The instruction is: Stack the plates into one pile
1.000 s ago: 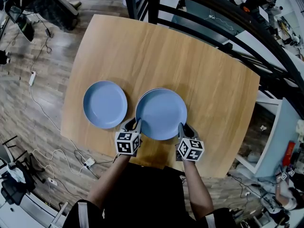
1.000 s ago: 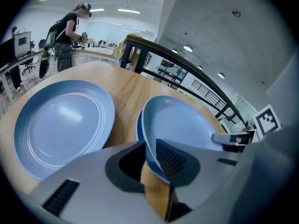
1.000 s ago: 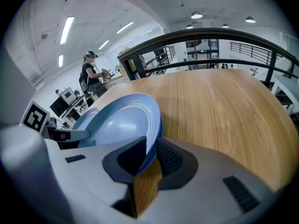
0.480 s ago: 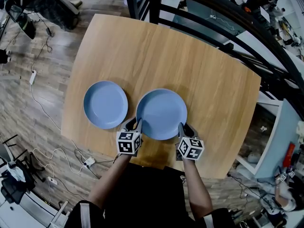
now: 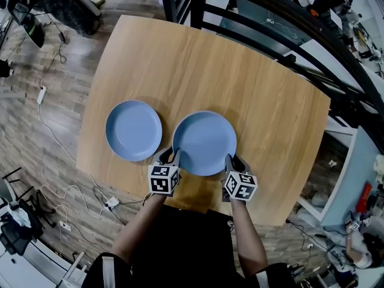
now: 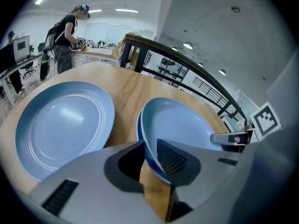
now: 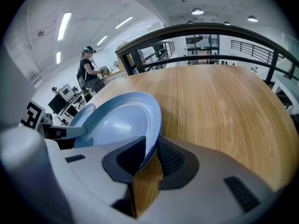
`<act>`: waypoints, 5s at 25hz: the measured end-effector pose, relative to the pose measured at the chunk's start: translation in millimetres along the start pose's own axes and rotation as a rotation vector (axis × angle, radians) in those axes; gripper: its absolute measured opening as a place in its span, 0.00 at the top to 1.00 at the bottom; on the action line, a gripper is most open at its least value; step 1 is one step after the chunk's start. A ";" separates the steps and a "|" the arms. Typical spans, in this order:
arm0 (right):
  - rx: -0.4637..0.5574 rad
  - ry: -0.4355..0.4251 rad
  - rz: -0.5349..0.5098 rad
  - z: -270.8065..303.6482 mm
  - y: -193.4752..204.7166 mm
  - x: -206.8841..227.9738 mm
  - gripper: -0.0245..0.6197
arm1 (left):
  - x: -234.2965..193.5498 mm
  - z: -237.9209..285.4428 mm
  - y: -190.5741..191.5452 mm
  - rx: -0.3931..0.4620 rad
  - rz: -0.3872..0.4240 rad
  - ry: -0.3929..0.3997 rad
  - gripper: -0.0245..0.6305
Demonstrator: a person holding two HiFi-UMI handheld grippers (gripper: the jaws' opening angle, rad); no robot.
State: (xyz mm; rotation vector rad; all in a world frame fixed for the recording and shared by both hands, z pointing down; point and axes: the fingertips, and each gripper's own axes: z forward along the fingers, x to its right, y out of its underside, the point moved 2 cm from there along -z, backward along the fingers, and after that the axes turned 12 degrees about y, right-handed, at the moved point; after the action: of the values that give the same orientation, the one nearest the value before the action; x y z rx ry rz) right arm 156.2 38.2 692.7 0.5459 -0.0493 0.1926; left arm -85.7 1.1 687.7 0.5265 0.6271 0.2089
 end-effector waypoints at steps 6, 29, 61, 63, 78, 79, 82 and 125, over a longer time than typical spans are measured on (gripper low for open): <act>-0.003 -0.007 0.007 1.1 -1.9 0.0 0.81 | 0.1 0.1 -1.8 0.001 -0.005 0.007 0.81; 0.038 -0.008 -0.015 -6.0 -6.8 -3.4 0.74 | 2.8 -5.7 -5.3 0.015 0.030 0.001 0.75; 0.297 0.020 0.048 -75.6 -41.8 -34.6 0.89 | 11.7 -59.4 -31.0 0.125 0.121 0.097 0.91; 0.327 0.028 0.056 -82.8 -44.1 -38.3 0.90 | 15.4 -63.5 -35.1 0.133 0.139 0.115 0.92; 0.475 0.052 0.114 -137.9 -46.9 -94.3 0.90 | 20.4 -114.9 -55.6 0.223 0.256 0.209 0.92; 0.487 0.051 0.112 -141.7 -46.4 -96.1 0.90 | 21.0 -118.8 -56.1 0.232 0.263 0.209 0.92; 0.521 0.040 0.085 -151.5 -45.5 -102.3 0.90 | 25.0 -132.7 -60.5 0.297 0.274 0.211 0.92; 0.660 -0.170 -0.066 -212.0 -48.5 -235.7 0.90 | -47.6 -298.9 -75.7 0.585 0.274 -0.054 0.93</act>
State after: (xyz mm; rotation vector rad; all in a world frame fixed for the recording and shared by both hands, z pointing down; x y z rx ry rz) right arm -66.4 68.1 463.9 1.2198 -0.1352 0.0936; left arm -302.7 41.5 467.2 1.1811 0.5586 0.2686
